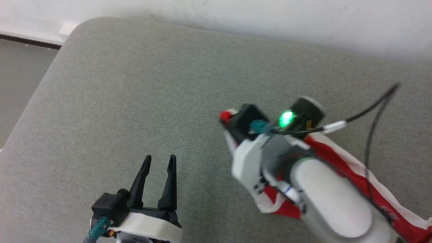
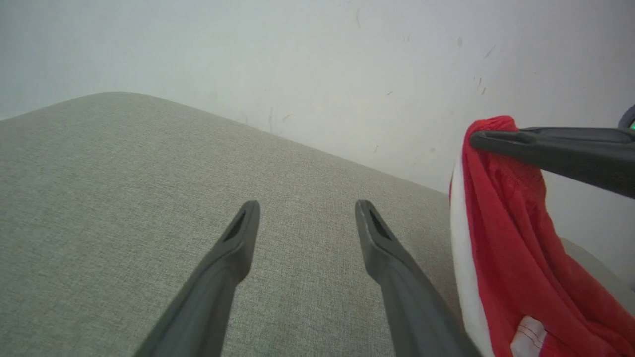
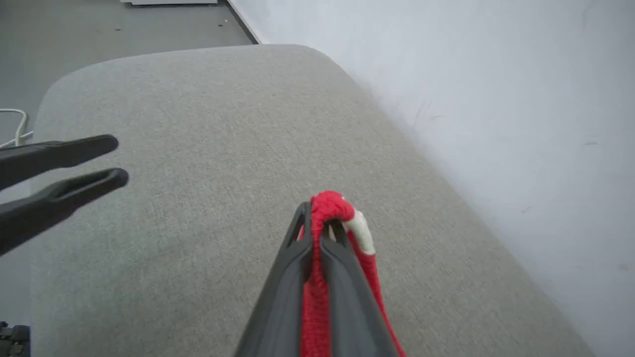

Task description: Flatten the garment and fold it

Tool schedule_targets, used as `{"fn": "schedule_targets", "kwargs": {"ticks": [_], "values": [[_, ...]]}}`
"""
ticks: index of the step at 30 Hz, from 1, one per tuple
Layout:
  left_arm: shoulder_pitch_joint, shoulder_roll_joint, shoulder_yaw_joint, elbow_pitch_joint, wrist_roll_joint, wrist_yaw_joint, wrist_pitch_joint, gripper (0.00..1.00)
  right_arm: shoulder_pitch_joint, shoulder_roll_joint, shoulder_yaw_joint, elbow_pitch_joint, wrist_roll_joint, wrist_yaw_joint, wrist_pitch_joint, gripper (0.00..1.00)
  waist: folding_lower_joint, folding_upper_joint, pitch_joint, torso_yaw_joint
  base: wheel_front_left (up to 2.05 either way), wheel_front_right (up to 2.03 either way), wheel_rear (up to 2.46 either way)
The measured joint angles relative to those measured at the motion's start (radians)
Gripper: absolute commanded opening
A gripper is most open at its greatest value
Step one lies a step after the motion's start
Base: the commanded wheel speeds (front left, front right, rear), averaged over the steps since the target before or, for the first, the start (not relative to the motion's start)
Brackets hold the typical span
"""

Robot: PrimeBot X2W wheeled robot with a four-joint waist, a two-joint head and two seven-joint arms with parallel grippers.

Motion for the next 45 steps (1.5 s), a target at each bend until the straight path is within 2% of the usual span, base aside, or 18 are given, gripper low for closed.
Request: {"fn": "schedule_targets", "kwargs": {"ticks": [4,5,6,7,11,16,23,26,34,39,45], "values": [[0.0,0.0,-0.002,0.007,-0.005,-0.001,0.0,1.0,-0.037,0.06,0.114,0.086,0.058,0.0,-0.053,0.0,-0.0001,0.0,0.004,0.021,0.0,0.0,0.0],[0.0,0.0,-0.002,0.008,-0.006,-0.001,0.0,1.0,-0.039,0.065,0.126,0.115,0.069,0.0,-0.063,0.09,-0.0001,0.0,0.005,0.026,0.0,0.0,0.0],[0.0,0.0,-0.001,0.008,-0.006,-0.001,0.0,1.0,-0.039,0.069,0.135,0.146,0.075,0.0,-0.07,0.48,-0.0001,0.0,0.007,0.03,0.0,0.0,0.0],[0.0,0.0,-0.002,0.009,-0.006,-0.001,0.0,1.0,-0.039,0.069,0.143,0.181,0.076,0.0,-0.071,1.0,-0.0001,0.0,0.01,0.032,0.0,0.0,0.0],[0.0,0.0,-0.009,0.015,-0.007,-0.001,0.0,1.0,-0.03,0.06,0.15,0.281,0.091,0.0,-0.091,1.0,-0.0001,0.0,0.017,0.039,0.0,0.0,0.0],[0.0,0.0,-0.01,0.018,-0.007,-0.001,0.0,1.0,0.0,0.059,0.043,0.261,0.128,0.0,-0.169,1.0,-0.0001,0.0,0.01,0.024,0.0,0.0,0.0],[0.007,0.0,0.013,0.009,0.005,-0.001,0.0,1.0,0.172,0.037,-0.306,0.044,0.057,0.0,-0.24,1.0,-0.0001,-0.0001,-0.008,-0.023,0.0,0.0,0.0],[0.012,0.0,0.025,0.001,0.012,-0.001,0.0,1.0,0.304,0.036,-0.44,-0.077,-0.006,0.0,-0.21,1.0,-0.0001,0.0,-0.013,-0.051,0.0,0.0,0.0],[0.012,0.0,0.042,-0.02,0.03,-0.005,0.0,1.0,0.642,0.095,-0.757,-0.356,-0.081,0.0,-0.136,1.0,-0.0002,0.0,-0.006,-0.129,0.0,0.0,0.0],[0.012,0.0,0.053,-0.025,0.035,-0.01,0.0,1.0,0.766,0.098,-0.833,-0.373,-0.003,0.0,-0.114,1.0,-0.0002,0.0,0.015,-0.168,0.0,0.0,0.0],[0.01,0.0,0.052,-0.025,0.04,-0.01,0.0,1.0,0.779,0.099,-0.849,-0.289,0.024,0.0,-0.113,1.0,-0.0001,0.0,0.04,-0.19,0.0,0.0,0.0]]}}
